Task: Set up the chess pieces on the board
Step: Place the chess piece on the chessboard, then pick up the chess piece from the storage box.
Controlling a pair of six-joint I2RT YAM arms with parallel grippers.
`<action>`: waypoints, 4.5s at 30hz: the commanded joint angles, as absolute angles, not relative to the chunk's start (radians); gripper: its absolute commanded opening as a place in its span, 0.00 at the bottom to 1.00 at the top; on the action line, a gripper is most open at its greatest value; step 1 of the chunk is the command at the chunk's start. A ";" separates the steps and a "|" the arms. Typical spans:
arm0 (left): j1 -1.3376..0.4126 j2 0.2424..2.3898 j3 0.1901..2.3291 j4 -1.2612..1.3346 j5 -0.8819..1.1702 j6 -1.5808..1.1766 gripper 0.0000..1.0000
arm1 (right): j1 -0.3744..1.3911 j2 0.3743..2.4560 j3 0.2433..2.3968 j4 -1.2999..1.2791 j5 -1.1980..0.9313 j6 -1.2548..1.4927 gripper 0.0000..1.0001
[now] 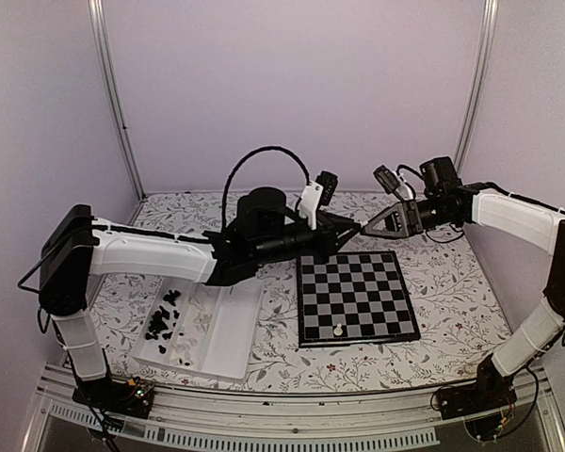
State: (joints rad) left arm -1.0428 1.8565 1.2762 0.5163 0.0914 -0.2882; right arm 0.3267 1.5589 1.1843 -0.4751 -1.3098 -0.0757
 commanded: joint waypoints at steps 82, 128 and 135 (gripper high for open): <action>-0.862 1.325 0.881 0.044 -0.239 -0.380 0.53 | 0.842 1.525 0.881 -0.539 -0.225 -0.676 0.06; -0.832 1.375 0.895 -0.800 -0.221 -0.628 0.37 | 0.494 1.190 0.762 -0.422 -0.430 -0.629 0.47; -0.795 1.469 0.900 -0.767 -0.204 -0.585 0.33 | 0.488 1.190 0.758 -0.417 -0.426 -0.627 0.46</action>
